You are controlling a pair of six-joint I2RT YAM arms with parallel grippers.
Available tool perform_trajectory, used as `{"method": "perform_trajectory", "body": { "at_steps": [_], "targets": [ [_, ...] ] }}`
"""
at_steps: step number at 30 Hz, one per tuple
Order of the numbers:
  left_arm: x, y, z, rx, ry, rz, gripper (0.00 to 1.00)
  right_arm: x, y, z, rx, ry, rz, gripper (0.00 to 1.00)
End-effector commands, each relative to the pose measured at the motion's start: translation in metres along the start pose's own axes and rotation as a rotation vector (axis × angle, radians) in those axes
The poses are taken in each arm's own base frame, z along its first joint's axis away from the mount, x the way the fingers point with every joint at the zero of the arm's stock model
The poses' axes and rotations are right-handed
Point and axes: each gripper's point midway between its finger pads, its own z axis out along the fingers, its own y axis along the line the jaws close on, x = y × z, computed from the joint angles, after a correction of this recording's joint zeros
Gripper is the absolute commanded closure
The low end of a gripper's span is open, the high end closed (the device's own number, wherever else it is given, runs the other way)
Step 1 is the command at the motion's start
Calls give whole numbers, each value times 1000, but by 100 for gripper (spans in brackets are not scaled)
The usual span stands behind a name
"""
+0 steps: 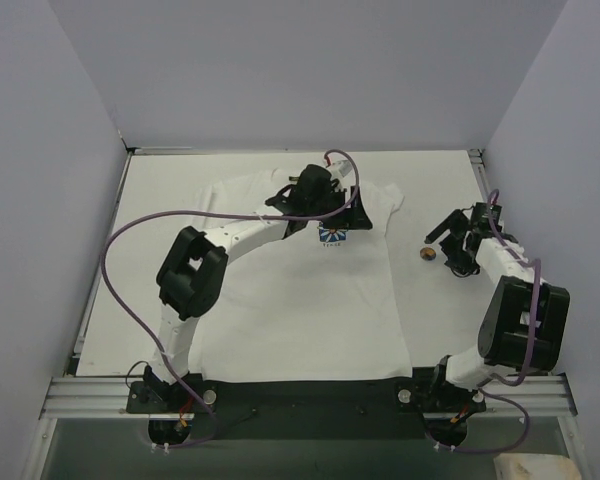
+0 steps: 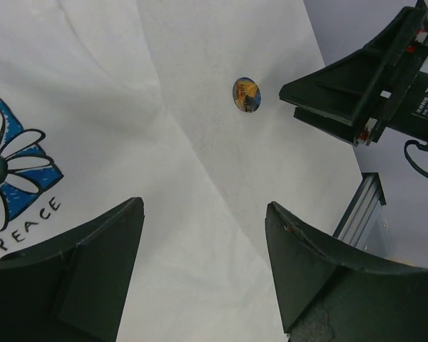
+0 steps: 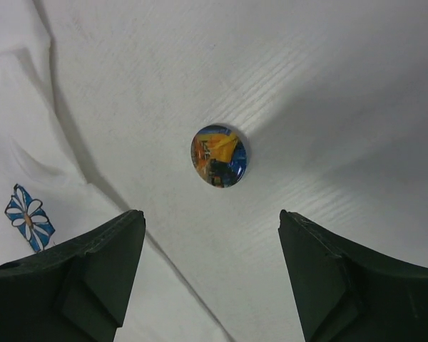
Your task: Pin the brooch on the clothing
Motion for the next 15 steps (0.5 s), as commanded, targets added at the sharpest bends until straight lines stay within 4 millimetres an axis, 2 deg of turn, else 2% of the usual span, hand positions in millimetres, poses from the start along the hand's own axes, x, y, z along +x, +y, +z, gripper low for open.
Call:
{"method": "perform_trajectory", "body": {
  "at_steps": [1,6,8,9,10,15],
  "targets": [
    [6,-20,18,29,54,34,23,-27,2,13,50,-34,8,24],
    [24,-25,32,42,103,42,25,-30,0,39,91,30,-4,28],
    [28,-25,33,41,111,49,25,-30,3,46,93,60,-5,34],
    [30,-26,34,38,113,52,25,-28,3,48,95,71,-2,35],
    [31,-24,35,34,116,50,25,-27,4,50,88,85,-3,40],
    [39,-22,38,38,133,34,25,-18,2,59,105,126,-20,42]
  ]
}}
